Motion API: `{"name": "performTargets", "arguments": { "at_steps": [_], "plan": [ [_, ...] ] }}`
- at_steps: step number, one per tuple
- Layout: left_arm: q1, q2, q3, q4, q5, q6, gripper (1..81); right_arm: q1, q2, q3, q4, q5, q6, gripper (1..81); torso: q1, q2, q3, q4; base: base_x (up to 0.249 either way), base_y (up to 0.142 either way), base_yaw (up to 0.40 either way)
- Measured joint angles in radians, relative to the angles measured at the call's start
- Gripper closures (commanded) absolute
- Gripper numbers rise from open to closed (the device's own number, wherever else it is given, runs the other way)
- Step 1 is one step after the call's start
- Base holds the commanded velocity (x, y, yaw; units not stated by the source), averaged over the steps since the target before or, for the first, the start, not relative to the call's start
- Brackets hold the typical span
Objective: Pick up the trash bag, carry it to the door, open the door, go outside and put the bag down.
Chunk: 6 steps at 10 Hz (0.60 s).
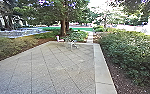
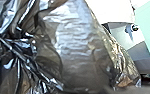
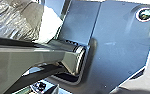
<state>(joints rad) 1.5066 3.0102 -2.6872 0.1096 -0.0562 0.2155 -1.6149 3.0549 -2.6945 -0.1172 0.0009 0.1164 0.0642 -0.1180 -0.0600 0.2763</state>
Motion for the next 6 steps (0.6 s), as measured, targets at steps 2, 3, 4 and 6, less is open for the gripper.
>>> {"name": "performTargets", "arguments": {
  "at_steps": [2,3,4,6],
  "plan": [
    [-0.018,-0.048,0.089,0.000,0.000,-0.003,81.1,0.003,-0.017,0.030,0.000,0.006,0.001,1.0,-0.001,0.000,-0.044,0.001,0.000,0.000,0.000],
    [-0.030,-0.078,0.133,0.000,0.000,-0.004,81.1,0.007,-0.043,0.078,0.001,0.006,0.001,1.0,0.000,0.000,-0.075,0.001,0.000,0.000,0.000],
    [-0.041,-0.111,0.180,-0.001,0.001,-0.007,81.1,0.013,-0.075,0.137,0.000,0.007,0.000,1.0,0.000,0.000,-0.106,0.001,0.000,0.000,0.000],
    [-0.077,-0.186,0.283,-0.014,0.011,-0.008,81.1,0.016,-0.110,0.193,0.000,0.008,0.000,1.0,0.000,0.000,-0.150,0.001,0.000,0.000,0.000]
  ]
}}
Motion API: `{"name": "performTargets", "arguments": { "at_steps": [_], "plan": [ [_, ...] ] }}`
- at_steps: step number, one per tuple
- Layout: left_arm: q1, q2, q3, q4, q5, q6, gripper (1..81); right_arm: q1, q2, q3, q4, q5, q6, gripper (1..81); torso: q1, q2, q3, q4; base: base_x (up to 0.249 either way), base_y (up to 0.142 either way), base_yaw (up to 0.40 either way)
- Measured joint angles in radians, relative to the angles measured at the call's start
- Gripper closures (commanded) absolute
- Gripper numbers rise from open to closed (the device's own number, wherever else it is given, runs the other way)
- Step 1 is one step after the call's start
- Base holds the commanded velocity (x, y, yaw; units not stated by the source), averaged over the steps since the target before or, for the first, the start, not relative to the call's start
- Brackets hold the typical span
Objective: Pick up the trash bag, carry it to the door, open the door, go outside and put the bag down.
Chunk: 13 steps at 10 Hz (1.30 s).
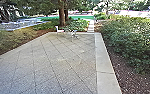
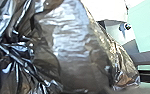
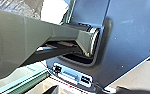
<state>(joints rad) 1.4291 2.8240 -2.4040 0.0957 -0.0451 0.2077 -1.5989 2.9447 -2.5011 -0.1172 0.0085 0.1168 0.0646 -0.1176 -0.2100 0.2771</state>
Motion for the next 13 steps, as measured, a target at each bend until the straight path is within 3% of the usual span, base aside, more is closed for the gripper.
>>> {"name": "performTargets", "arguments": {
  "at_steps": [4,7,10,13],
  "plan": [
    [-0.148,-0.186,0.199,-0.131,0.053,-0.001,81.1,0.004,0.001,0.000,-0.009,0.004,0.000,1.0,0.000,0.001,-0.011,0.000,0.000,0.000,0.000],
    [-0.259,-0.209,0.254,-0.207,0.152,-0.002,81.1,-0.005,-0.001,-0.014,-0.006,0.008,0.000,1.0,0.000,0.001,-0.011,0.000,0.000,0.000,0.000],
    [-0.380,-0.236,0.252,-0.258,0.260,-0.003,81.1,-0.018,-0.027,-0.040,-0.002,0.007,0.001,1.0,0.000,0.001,-0.012,0.000,0.000,0.000,0.000],
    [-0.470,-0.247,0.249,-0.300,0.325,-0.003,81.1,-0.019,-0.039,-0.046,0.000,0.008,0.001,1.0,0.000,0.001,-0.013,0.000,0.000,0.000,0.000]
  ]
}}
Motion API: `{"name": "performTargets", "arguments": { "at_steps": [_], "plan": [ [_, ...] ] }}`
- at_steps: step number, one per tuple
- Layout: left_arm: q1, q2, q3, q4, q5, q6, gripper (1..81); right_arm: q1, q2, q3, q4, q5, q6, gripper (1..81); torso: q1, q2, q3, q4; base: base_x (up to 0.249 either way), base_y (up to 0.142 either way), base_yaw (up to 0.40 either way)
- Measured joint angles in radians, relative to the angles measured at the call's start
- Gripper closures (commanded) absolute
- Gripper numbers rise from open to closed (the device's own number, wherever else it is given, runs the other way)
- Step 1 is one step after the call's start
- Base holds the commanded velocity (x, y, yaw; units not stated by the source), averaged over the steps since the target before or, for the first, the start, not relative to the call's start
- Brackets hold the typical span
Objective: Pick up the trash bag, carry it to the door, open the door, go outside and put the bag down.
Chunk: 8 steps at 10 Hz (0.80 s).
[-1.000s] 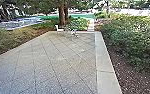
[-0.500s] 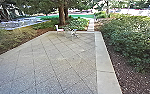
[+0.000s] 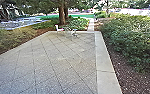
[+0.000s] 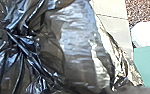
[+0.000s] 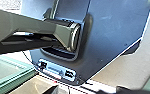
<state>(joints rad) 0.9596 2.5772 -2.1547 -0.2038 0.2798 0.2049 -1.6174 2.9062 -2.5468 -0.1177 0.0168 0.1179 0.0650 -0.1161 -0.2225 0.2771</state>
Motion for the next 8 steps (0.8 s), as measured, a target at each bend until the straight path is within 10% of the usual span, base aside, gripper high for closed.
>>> {"name": "performTargets", "arguments": {
  "at_steps": [8],
  "plan": [
    [-0.083,-0.026,-0.006,-0.048,0.077,0.000,81.1,-0.044,0.081,-0.038,-0.006,0.015,0.002,1.0,0.000,0.000,0.000,0.000,0.000,0.000,0.000]
  ]
}}
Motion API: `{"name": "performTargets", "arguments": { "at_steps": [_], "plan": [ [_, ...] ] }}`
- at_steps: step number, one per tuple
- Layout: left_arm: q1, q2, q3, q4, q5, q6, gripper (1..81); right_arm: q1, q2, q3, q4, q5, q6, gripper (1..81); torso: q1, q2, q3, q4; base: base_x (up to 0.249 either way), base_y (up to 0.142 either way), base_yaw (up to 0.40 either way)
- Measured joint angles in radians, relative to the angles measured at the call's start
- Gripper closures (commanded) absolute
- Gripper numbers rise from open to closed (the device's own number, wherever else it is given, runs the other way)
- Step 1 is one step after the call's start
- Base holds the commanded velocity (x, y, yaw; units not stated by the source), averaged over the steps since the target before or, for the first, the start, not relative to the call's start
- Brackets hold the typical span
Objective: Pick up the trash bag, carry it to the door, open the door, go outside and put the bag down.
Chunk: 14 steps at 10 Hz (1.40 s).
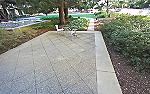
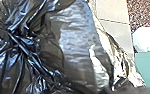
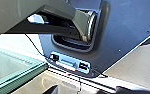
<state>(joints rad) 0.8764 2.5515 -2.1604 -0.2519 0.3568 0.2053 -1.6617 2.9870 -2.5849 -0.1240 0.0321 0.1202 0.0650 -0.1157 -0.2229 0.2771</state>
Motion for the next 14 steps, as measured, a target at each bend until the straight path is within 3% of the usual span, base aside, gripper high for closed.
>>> {"name": "performTargets", "arguments": {
  "at_steps": [7,11,12,14],
  "plan": [
    [0.013,0.002,-0.014,-0.001,0.003,0.000,81.1,0.000,-0.004,-0.016,0.000,0.001,0.000,1.0,0.000,0.000,0.000,0.000,0.000,0.000,0.000],
    [-0.066,-0.026,-0.030,-0.039,0.007,0.000,81.1,0.000,-0.003,-0.016,0.000,0.000,-0.001,1.0,0.000,0.000,0.000,0.000,0.000,0.000,0.000],
    [-0.087,-0.041,-0.033,-0.041,0.019,0.000,1.0,0.000,-0.003,-0.016,0.000,0.001,-0.001,1.0,0.000,0.000,0.000,0.000,0.000,0.000,0.000],
    [-0.111,-0.063,-0.034,-0.050,0.036,0.000,1.0,0.001,-0.004,-0.016,0.000,0.001,-0.001,1.0,0.000,0.000,0.000,0.000,0.000,0.000,0.000]
  ]
}}
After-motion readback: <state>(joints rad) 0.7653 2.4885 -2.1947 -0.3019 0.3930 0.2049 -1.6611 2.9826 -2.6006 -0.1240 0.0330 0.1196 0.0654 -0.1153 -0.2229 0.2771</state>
